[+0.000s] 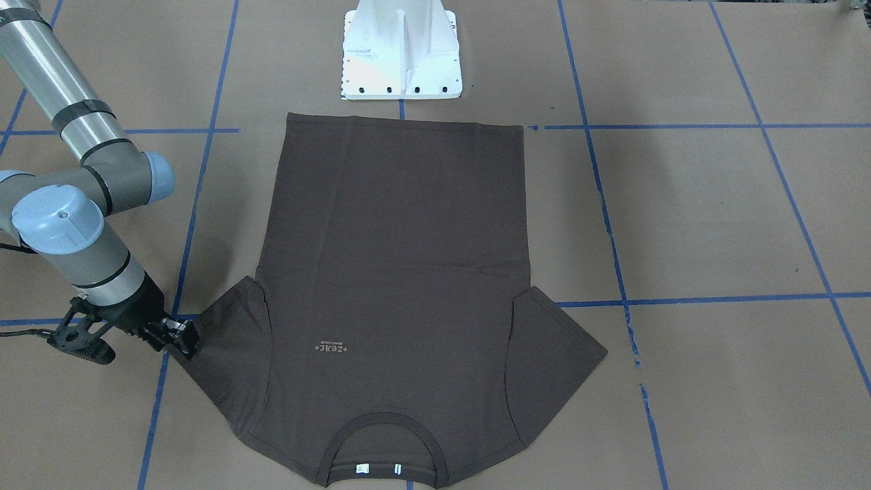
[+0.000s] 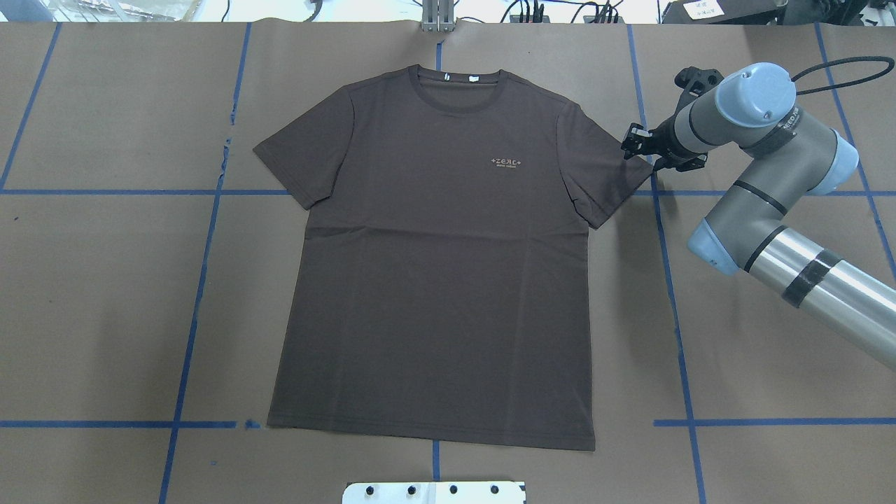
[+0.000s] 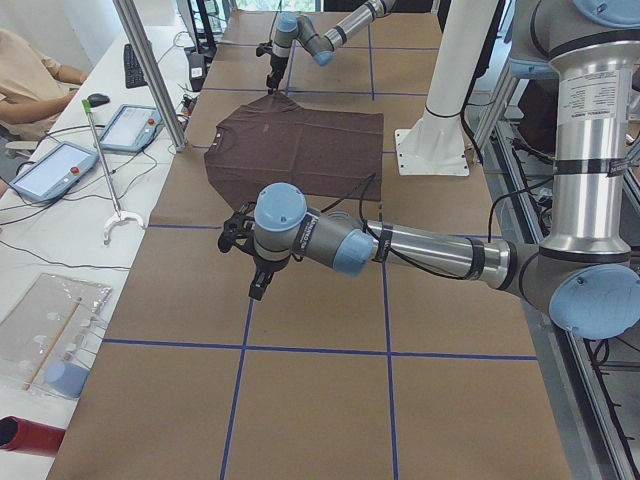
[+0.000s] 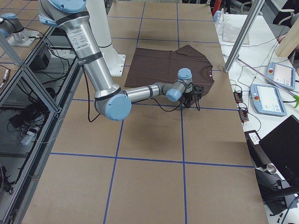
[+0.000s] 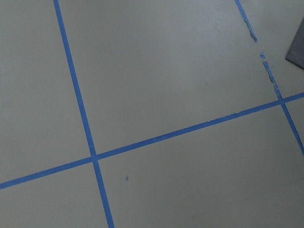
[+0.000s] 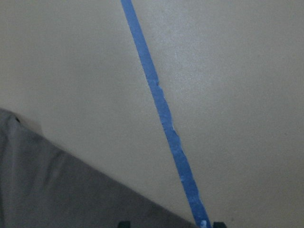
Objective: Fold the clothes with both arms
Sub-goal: 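Push the sleeve inward onto the shirt body with the right gripper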
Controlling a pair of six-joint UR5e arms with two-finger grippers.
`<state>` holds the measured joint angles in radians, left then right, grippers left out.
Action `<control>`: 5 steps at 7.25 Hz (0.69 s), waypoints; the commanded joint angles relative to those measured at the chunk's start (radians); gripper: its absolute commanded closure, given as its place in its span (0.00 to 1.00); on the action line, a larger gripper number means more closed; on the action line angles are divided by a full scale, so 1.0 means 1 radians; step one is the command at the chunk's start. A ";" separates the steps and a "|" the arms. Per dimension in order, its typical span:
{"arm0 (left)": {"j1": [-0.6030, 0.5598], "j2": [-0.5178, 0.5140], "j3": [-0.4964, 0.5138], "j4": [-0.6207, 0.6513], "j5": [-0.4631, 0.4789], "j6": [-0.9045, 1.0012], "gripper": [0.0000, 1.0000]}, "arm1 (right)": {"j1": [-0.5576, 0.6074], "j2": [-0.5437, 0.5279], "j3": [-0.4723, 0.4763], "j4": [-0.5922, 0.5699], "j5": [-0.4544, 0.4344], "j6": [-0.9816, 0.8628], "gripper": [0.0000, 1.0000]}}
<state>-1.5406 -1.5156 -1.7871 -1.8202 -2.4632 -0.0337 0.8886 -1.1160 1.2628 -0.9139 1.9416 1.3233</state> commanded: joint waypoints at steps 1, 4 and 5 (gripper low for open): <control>-0.001 0.000 0.000 -0.001 0.000 0.000 0.00 | -0.002 -0.002 -0.002 -0.003 0.002 0.000 0.52; 0.001 0.000 0.002 -0.001 0.000 -0.002 0.00 | -0.002 -0.010 0.004 -0.007 0.005 0.002 0.77; -0.001 0.000 0.002 0.001 0.000 -0.002 0.00 | -0.002 -0.013 0.003 -0.005 0.003 0.002 1.00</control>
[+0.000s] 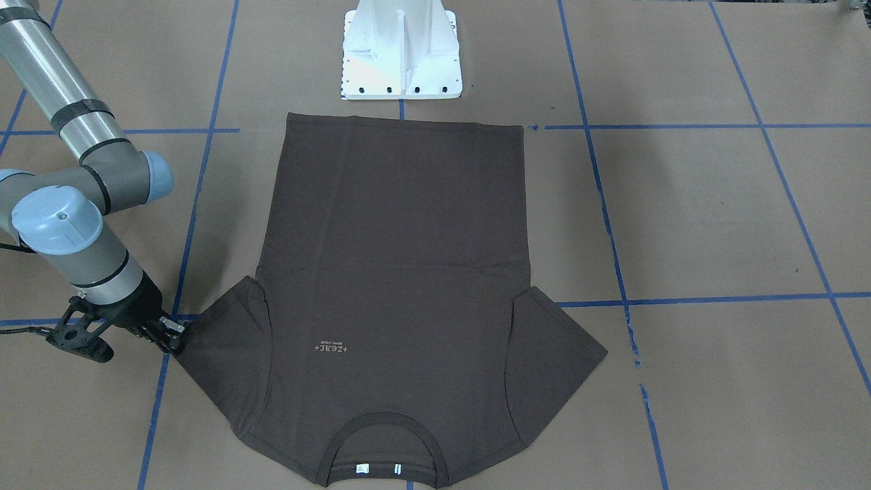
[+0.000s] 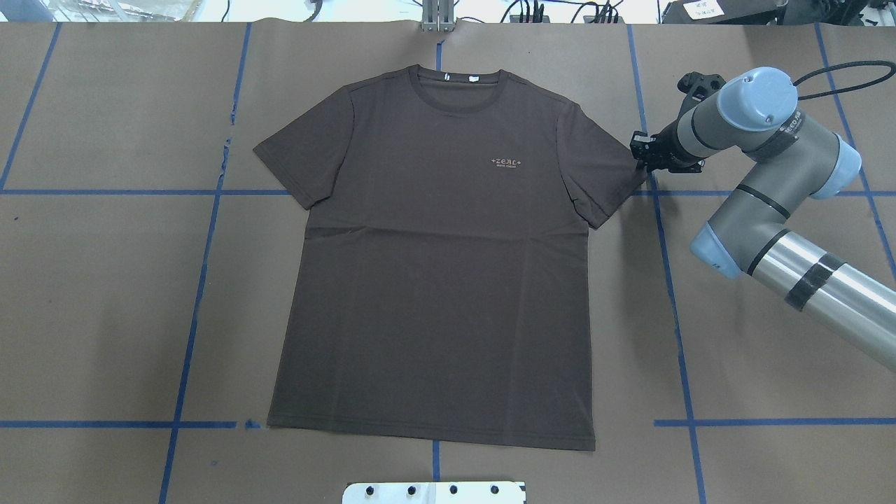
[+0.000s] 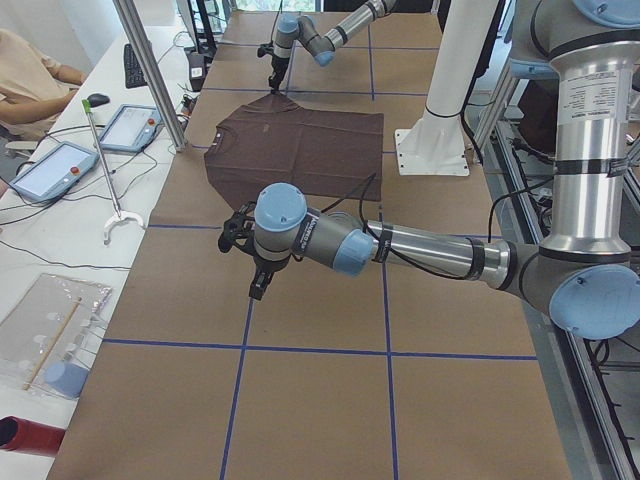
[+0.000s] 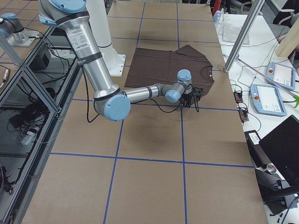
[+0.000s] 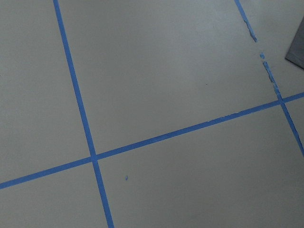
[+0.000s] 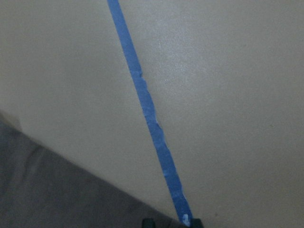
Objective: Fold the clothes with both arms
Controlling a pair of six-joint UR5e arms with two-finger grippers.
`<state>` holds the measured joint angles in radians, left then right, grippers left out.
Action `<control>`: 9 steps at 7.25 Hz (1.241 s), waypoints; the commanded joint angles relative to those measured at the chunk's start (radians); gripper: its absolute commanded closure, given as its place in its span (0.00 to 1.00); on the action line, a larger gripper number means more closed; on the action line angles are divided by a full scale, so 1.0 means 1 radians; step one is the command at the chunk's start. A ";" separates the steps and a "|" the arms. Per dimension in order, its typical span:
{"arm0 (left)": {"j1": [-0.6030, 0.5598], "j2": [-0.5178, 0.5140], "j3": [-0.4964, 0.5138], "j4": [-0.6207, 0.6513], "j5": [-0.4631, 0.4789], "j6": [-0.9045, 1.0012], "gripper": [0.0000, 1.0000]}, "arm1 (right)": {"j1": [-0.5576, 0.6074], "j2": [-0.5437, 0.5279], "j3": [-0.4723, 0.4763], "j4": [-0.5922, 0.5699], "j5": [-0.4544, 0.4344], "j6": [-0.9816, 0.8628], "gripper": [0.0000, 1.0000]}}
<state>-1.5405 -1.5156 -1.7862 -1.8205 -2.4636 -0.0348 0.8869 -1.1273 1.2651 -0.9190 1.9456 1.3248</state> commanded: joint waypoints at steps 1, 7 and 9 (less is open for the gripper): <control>-0.001 0.000 0.001 0.001 0.000 0.000 0.00 | 0.000 0.001 0.006 0.000 0.003 0.004 1.00; -0.001 0.009 -0.001 0.000 -0.002 0.000 0.00 | -0.026 0.191 0.017 -0.128 0.024 0.153 1.00; -0.001 0.011 -0.002 0.000 -0.002 0.000 0.00 | -0.064 0.312 -0.059 -0.188 -0.074 0.203 1.00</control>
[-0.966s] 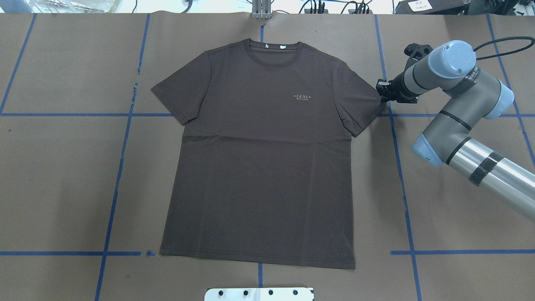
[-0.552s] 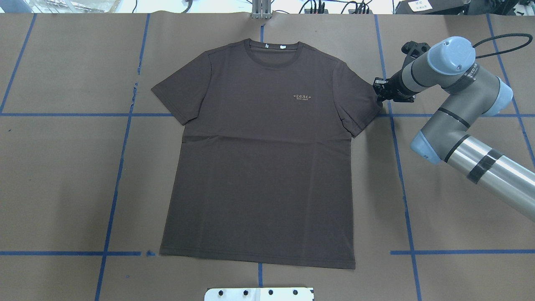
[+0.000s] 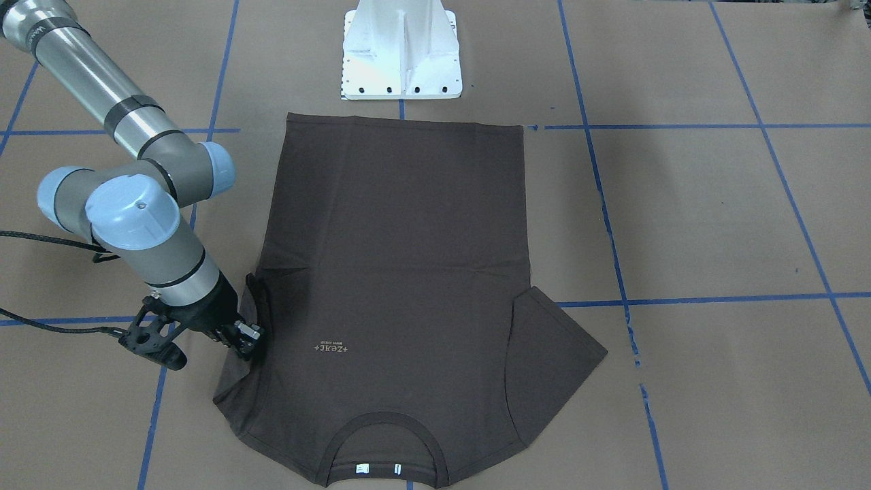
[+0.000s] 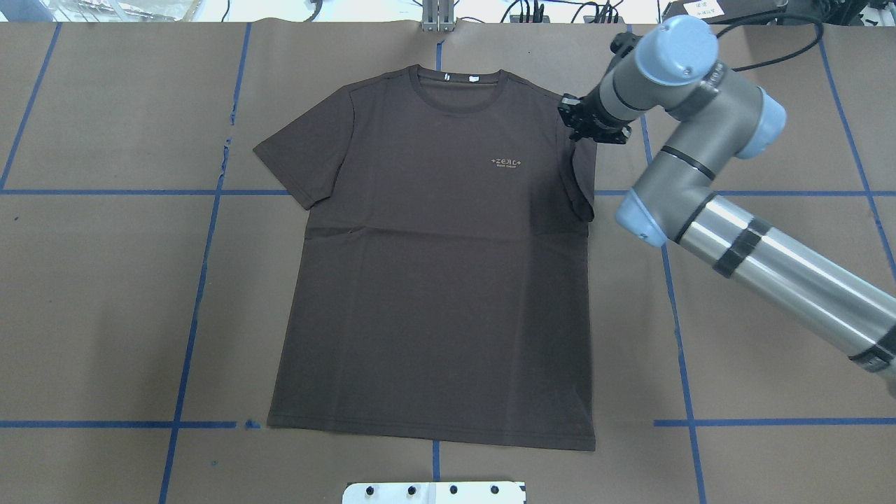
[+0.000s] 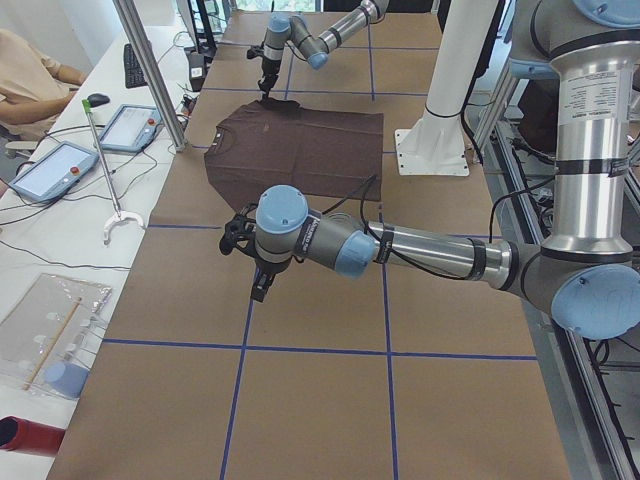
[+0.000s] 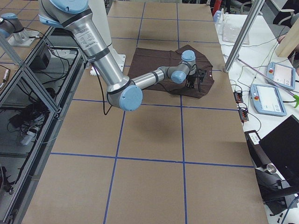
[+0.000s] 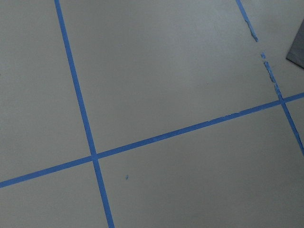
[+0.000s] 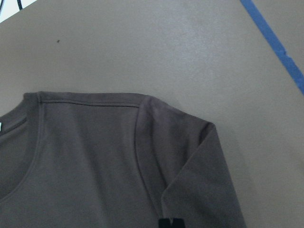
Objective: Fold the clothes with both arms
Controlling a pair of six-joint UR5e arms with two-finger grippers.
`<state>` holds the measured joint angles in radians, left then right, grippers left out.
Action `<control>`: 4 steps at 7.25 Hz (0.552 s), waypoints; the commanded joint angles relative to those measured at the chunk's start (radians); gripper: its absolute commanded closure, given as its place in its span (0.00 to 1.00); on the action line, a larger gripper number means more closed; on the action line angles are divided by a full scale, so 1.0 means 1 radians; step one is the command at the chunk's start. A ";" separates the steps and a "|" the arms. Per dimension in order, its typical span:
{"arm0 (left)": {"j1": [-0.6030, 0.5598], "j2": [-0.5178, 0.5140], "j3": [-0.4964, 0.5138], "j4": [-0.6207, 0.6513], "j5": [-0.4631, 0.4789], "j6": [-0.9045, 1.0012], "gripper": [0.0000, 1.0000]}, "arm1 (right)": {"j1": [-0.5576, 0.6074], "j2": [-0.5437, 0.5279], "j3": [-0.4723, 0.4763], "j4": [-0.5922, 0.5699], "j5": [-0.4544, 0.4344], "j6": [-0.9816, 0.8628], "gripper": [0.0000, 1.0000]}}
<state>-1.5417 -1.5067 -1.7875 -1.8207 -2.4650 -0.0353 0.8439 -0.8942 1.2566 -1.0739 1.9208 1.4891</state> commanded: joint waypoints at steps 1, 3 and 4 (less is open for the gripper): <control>0.000 0.003 -0.010 0.000 0.000 -0.002 0.00 | -0.041 0.145 -0.119 -0.032 -0.074 0.042 1.00; 0.002 0.010 -0.016 -0.002 0.000 0.000 0.00 | -0.093 0.181 -0.154 -0.026 -0.187 0.040 0.01; 0.005 0.005 -0.013 -0.015 0.000 -0.006 0.00 | -0.118 0.196 -0.145 -0.026 -0.213 0.040 0.00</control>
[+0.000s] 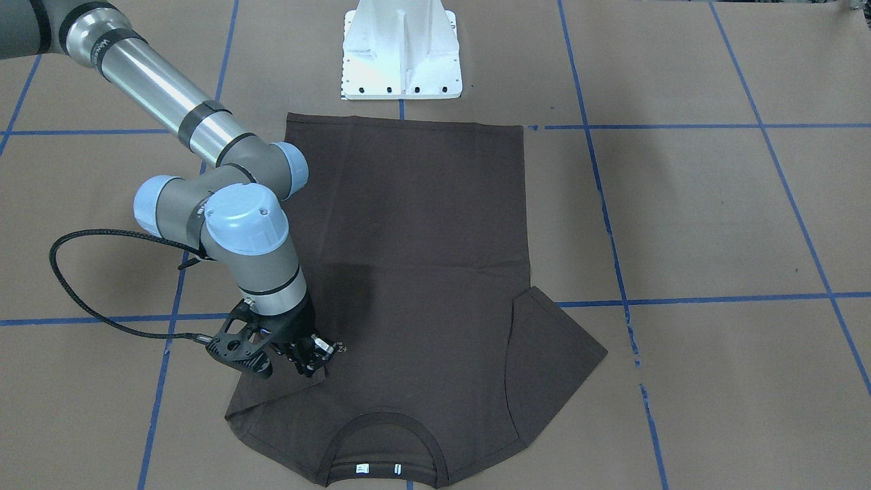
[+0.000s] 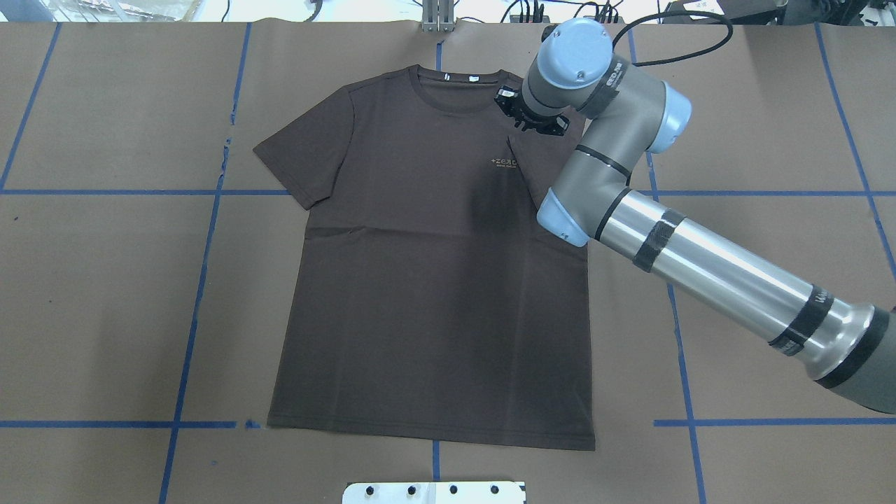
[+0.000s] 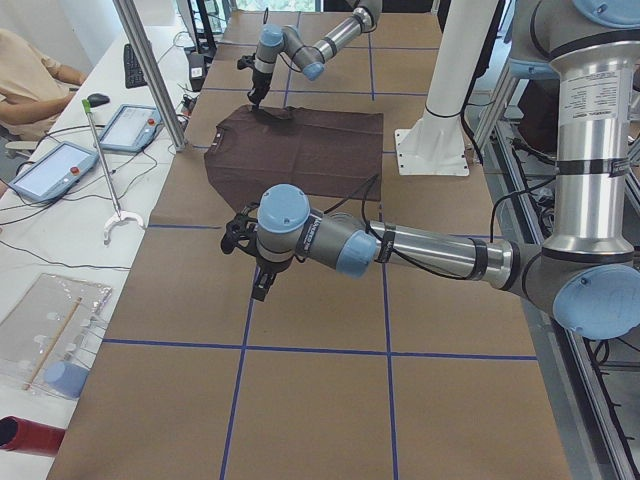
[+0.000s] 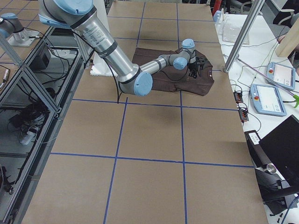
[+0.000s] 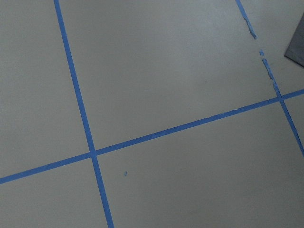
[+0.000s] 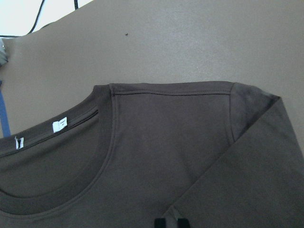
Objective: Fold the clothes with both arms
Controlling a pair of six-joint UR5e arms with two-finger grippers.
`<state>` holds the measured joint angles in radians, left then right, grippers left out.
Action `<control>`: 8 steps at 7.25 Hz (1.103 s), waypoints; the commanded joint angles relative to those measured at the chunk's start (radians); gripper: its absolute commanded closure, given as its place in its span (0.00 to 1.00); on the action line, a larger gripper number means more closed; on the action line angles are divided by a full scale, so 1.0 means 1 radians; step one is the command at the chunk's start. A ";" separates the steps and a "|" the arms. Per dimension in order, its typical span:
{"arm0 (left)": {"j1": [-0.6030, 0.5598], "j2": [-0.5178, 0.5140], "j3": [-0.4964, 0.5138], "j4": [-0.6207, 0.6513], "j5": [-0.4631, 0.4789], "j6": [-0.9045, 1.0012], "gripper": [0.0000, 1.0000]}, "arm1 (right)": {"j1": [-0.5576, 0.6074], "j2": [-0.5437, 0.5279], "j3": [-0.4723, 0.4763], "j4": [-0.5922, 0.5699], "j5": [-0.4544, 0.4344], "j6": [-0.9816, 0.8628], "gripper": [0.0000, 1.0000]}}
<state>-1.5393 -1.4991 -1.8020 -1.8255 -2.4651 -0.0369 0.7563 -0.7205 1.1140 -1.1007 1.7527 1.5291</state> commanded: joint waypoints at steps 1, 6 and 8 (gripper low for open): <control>0.007 -0.015 0.001 -0.052 -0.002 -0.070 0.00 | -0.034 0.026 0.041 0.001 -0.047 0.003 0.00; 0.389 -0.354 0.170 -0.342 0.038 -0.771 0.00 | 0.049 -0.287 0.547 0.002 0.135 -0.007 0.00; 0.519 -0.505 0.333 -0.348 0.306 -1.002 0.02 | 0.138 -0.341 0.570 0.005 0.281 -0.020 0.00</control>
<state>-1.0962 -1.9074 -1.5660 -2.1707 -2.2905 -0.9086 0.8443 -1.0225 1.6584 -1.0968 1.9521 1.5186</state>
